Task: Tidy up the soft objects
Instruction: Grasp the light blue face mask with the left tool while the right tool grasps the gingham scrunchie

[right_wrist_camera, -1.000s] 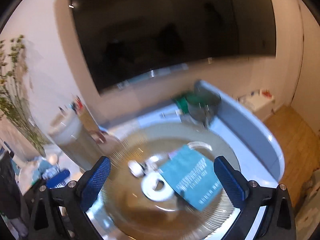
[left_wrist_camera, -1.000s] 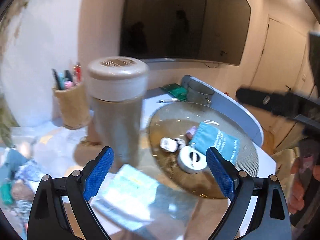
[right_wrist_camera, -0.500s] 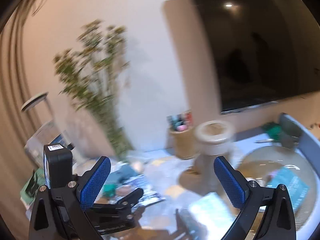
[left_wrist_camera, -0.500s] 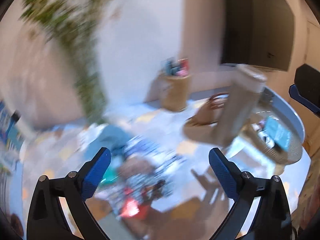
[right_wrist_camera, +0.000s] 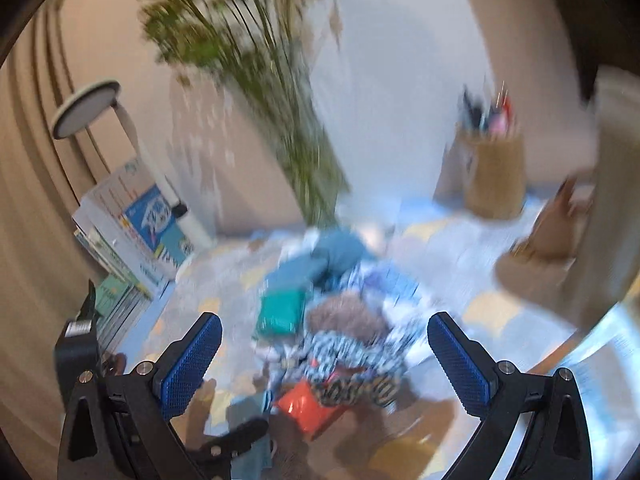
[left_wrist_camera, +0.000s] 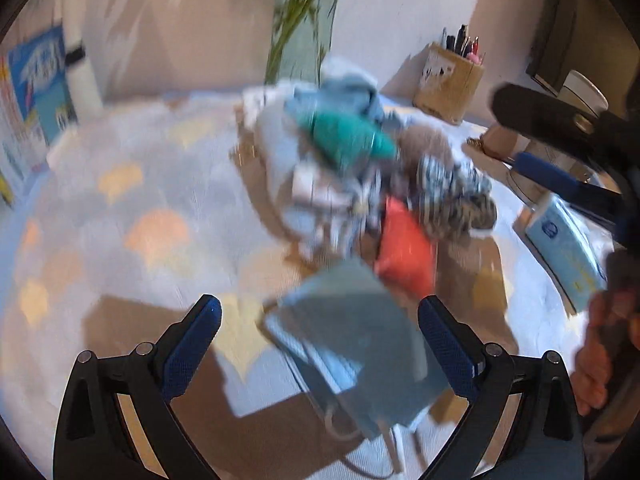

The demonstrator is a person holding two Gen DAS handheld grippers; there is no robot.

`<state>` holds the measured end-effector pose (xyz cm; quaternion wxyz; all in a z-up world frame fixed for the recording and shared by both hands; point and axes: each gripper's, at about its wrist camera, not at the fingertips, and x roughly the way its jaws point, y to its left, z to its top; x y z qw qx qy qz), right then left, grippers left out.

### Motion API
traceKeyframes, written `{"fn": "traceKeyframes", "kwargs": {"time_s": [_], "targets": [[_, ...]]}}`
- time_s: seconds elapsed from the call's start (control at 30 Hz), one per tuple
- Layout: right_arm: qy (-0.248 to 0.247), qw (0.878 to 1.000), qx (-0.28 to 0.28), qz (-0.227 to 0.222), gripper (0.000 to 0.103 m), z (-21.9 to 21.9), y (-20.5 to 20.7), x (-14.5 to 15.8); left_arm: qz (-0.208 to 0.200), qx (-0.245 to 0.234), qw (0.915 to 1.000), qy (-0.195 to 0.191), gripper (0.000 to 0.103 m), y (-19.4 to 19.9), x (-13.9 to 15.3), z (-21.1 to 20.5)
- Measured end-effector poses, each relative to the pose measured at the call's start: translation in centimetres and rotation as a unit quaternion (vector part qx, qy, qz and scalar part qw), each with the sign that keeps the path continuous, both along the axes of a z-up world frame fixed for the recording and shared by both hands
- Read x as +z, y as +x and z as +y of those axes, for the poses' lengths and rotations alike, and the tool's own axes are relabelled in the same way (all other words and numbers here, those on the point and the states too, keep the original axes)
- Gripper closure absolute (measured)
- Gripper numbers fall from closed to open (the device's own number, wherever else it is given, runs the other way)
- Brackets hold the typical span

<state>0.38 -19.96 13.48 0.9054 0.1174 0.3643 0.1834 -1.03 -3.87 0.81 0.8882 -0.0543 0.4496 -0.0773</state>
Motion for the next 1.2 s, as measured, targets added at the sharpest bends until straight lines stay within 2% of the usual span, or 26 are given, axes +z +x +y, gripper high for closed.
{"fn": "traceKeyframes", "kwargs": {"time_s": [0.07, 0.13, 0.33, 0.4, 0.47, 0.57, 0.6, 0.63, 0.67, 0.7, 0.73, 0.8, 0.97, 1.13, 1.2], "targets": [[0.009, 1.000, 0.004, 0.011, 0.000, 0.4, 0.6, -1.5, 0.000, 0.001, 1.0000, -0.006, 0.004, -0.3, -1.0, 0.1], [0.002, 1.000, 0.006, 0.020, 0.000, 0.9, 1.3, -2.7, -0.019, -0.004, 0.9995, 0.024, 0.001, -0.7, -1.3, -0.6], [0.007, 1.000, 0.008, 0.027, 0.000, 1.4, 2.0, -6.5, -0.010, -0.005, 0.9968, 0.079, 0.001, -0.4, -1.6, -2.2], [0.016, 0.999, 0.007, 0.038, 0.004, 1.1, 2.4, -6.8, -0.010, -0.004, 0.9969, 0.078, 0.000, -0.3, -1.8, -2.1], [0.017, 0.999, 0.000, 0.042, 0.011, 0.9, 2.5, -7.0, -0.010, -0.004, 0.9969, 0.078, 0.000, -0.1, -1.8, -2.3], [0.006, 0.999, 0.001, 0.047, 0.046, 1.1, 2.5, -7.2, -0.011, -0.003, 0.9968, 0.079, 0.000, -0.6, -1.7, -2.1], [0.001, 0.999, 0.004, 0.050, 0.064, 1.3, 2.6, -7.3, -0.014, -0.003, 0.9970, 0.075, 0.001, -0.7, -1.6, -2.0], [-0.001, 0.999, 0.008, 0.049, 0.072, 1.5, 2.6, -7.3, -0.021, -0.005, 0.9976, 0.066, 0.011, -1.0, -1.4, -2.0], [0.000, 0.999, 0.011, 0.044, 0.075, 1.6, 2.4, -7.2, -0.035, -0.007, 0.9980, 0.052, 0.050, -1.2, -1.0, -1.6], [0.003, 0.999, 0.012, 0.035, 0.080, 1.5, 2.2, -6.9, -0.048, -0.009, 0.9982, 0.036, 0.069, -1.7, -0.7, -1.2], [0.012, 0.999, 0.017, 0.025, 0.082, 1.3, 1.9, -6.7, -0.052, -0.020, 0.9984, 0.013, 0.078, -1.8, -0.6, -0.9], [0.034, 0.999, 0.030, 0.002, 0.082, 1.0, 1.2, -6.1, -0.057, -0.015, 0.9983, -0.003, 0.083, -1.8, -0.4, -0.4], [0.054, 0.997, 0.039, -0.045, 0.082, 0.6, -0.4, -4.9, -0.094, -0.008, 0.9955, -0.007, 0.083, -3.0, 0.5, -0.2], [0.106, 0.994, 0.023, -0.033, 0.082, -1.2, -0.1, -5.2, -0.096, -0.009, 0.9953, -0.014, 0.083, -2.7, 0.5, 0.2], [0.120, 0.992, 0.021, -0.034, 0.082, -1.7, -0.1, -5.2, -0.084, -0.016, 0.9960, -0.029, 0.088, -2.3, 0.1, 0.4]]}}
